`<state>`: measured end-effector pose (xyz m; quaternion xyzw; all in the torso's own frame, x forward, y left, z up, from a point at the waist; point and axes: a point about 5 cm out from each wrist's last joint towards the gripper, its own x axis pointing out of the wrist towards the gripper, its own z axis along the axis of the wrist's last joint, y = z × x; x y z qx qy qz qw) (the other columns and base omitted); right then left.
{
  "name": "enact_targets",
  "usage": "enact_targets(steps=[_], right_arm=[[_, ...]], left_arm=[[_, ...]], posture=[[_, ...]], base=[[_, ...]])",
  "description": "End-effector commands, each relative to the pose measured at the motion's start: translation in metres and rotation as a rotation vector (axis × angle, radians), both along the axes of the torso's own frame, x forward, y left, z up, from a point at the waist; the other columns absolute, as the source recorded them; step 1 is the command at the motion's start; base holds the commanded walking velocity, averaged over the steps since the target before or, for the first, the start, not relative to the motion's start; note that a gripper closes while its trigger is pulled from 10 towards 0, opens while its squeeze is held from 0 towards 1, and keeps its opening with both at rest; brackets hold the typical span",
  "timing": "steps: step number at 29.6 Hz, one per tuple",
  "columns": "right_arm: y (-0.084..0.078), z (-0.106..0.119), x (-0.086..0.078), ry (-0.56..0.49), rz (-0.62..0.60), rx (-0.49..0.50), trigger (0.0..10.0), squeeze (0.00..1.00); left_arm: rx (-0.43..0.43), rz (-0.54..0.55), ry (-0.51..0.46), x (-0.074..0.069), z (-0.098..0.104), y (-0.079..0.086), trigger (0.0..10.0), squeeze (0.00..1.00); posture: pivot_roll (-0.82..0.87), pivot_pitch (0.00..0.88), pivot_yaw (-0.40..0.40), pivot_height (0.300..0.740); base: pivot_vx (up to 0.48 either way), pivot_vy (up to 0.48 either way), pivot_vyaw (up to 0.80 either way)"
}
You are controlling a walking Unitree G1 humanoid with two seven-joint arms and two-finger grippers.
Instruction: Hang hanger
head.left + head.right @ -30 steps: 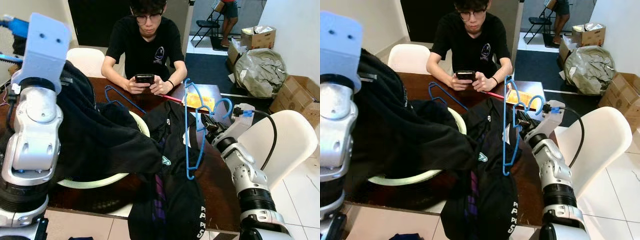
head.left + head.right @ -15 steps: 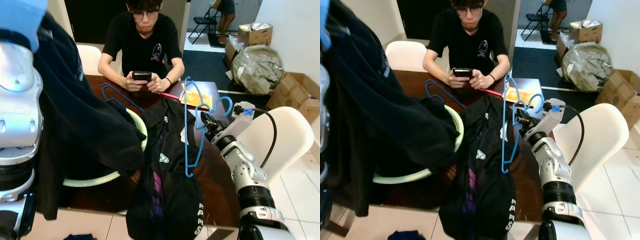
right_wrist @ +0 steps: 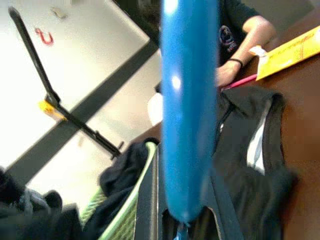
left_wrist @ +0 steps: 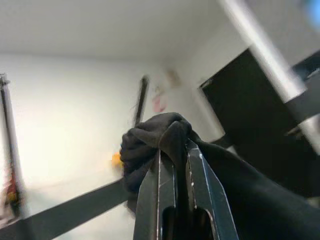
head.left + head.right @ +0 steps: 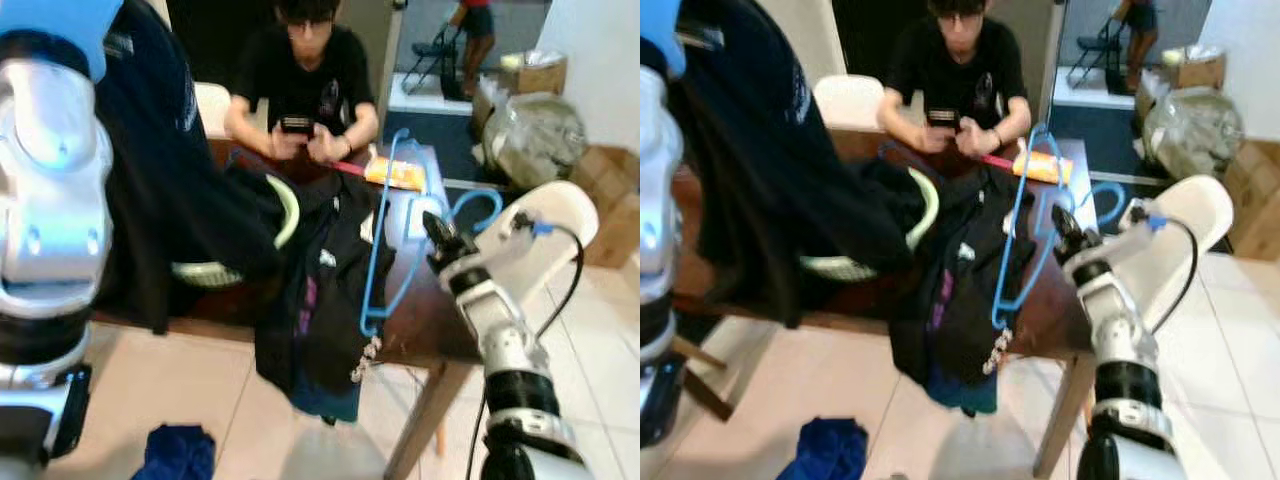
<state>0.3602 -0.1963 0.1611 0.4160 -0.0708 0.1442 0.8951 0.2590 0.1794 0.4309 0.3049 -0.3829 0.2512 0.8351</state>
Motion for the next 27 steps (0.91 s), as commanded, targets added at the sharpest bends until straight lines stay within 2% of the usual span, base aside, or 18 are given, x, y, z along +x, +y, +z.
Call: enact_targets(steps=[1, 4, 7, 8, 9, 10, 11, 13, 15, 16, 17, 18, 20, 21, 23, 24, 26, 27], right_arm=[[-0.006, -0.004, -0.001, 0.011, -0.014, 0.043, 10.0, 0.00], [-0.008, -0.004, -0.002, -0.002, -0.014, 0.089, 10.0, 0.00], [-0.009, -0.004, -0.002, 0.000, -0.013, 0.095, 10.0, 0.00], [-0.008, -0.006, -0.001, 0.015, -0.016, 0.088, 10.0, 0.00], [-0.008, -0.006, -0.001, 0.015, -0.016, 0.088, 10.0, 0.00], [-0.008, -0.009, 0.001, 0.050, -0.022, 0.064, 10.0, 0.00], [-0.008, -0.009, 0.001, 0.050, -0.022, 0.064, 10.0, 0.00], [-0.007, -0.012, 0.002, 0.095, -0.033, 0.005, 10.0, 0.00], [-0.007, -0.012, 0.002, 0.095, -0.033, 0.005, 10.0, 0.00], [-0.007, -0.013, 0.003, 0.106, -0.034, -0.024, 10.0, 0.00], [-0.007, -0.013, 0.003, 0.106, -0.034, -0.024, 10.0, 0.00], [-0.008, -0.015, 0.003, 0.137, -0.055, -0.090, 10.0, 0.00], [-0.011, -0.016, 0.004, 0.162, -0.079, -0.163, 10.0, 0.00], [-0.011, -0.016, 0.004, 0.162, -0.079, -0.163, 10.0, 0.00], [-0.014, -0.018, 0.004, 0.192, -0.105, -0.310, 10.0, 0.00], [-0.014, -0.018, 0.004, 0.192, -0.105, -0.310, 10.0, 0.00], [-0.016, -0.022, 0.004, 0.225, -0.121, -0.461, 10.0, 0.00], [-0.016, -0.022, 0.004, 0.225, -0.121, -0.461, 10.0, 0.00]], left_arm=[[0.013, 0.022, 0.007, 0.002, -0.002, 0.001, 10.0, 0.00], [0.034, 0.057, -0.061, -0.003, 0.014, 0.008, 10.0, 0.00], [0.042, 0.039, -0.086, -0.005, 0.022, 0.007, 10.0, 0.00], [0.009, -0.044, -0.054, -0.001, 0.021, -0.001, 10.0, 0.00], [0.009, -0.044, -0.054, -0.001, 0.021, -0.001, 10.0, 0.00], [-0.081, -0.264, 0.054, 0.012, 0.010, -0.020, 10.0, 0.00], [-0.081, -0.264, 0.054, 0.012, 0.010, -0.020, 10.0, 0.00], [-0.209, -0.498, 0.212, 0.031, -0.019, -0.036, 10.0, 0.00], [-0.209, -0.498, 0.212, 0.031, -0.019, -0.036, 10.0, 0.00], [-0.255, -0.593, 0.328, 0.042, -0.043, -0.042, 10.0, 0.00], [-0.255, -0.593, 0.328, 0.042, -0.043, -0.042, 10.0, 0.00], [-0.283, -0.662, 0.538, 0.057, -0.095, -0.047, 10.0, 0.00], [-0.278, -0.660, 0.677, 0.062, -0.136, -0.044, 10.0, 0.00], [-0.278, -0.660, 0.677, 0.062, -0.136, -0.044, 10.0, 0.00], [-0.287, -0.620, 0.805, 0.063, -0.181, -0.032, 10.0, 0.00], [-0.287, -0.620, 0.805, 0.063, -0.181, -0.032, 10.0, 0.00], [-0.312, -0.594, 0.883, 0.062, -0.215, -0.020, 10.0, 0.00], [-0.312, -0.594, 0.883, 0.062, -0.215, -0.020, 10.0, 0.00]], posture=[[0.14, 0.000, -0.025, 0.740], [0.15, 0.000, -0.025, 0.740], [0.15, 0.000, -0.024, 0.740], [0.15, 0.000, -0.022, 0.740], [0.15, 0.000, -0.022, 0.740], [0.15, 0.000, -0.022, 0.740], [0.15, 0.000, -0.022, 0.740], [0.13, 0.000, -0.016, 0.740], [0.13, 0.000, -0.016, 0.740], [0.12, 0.000, -0.014, 0.740], [0.12, 0.000, -0.014, 0.740], [0.12, 0.000, -0.016, 0.740], [0.12, 0.000, -0.018, 0.740], [0.12, 0.000, -0.018, 0.740], [0.11, 0.000, -0.022, 0.740], [0.11, 0.000, -0.022, 0.740], [0.11, 0.000, -0.026, 0.740], [0.11, 0.000, -0.026, 0.740]], base=[[-0.480, 0.000, 0.00], [-0.480, 0.000, 0.00], [-0.480, 0.000, 0.00], [-0.480, 0.000, 0.00], [-0.480, 0.000, 0.00], [-0.375, 0.000, 0.00], [-0.375, 0.000, 0.00], [-0.187, 0.000, -0.40], [0.000, 0.000, -0.80], [0.000, 0.000, -0.80], [0.000, 0.000, -0.80], [0.000, 0.000, -0.80], [0.000, 0.000, -0.80], [0.000, 0.000, -0.80], [0.000, 0.000, -0.80], [0.000, 0.000, -0.80], [0.000, 0.000, -0.80], [0.000, 0.000, -0.80]])
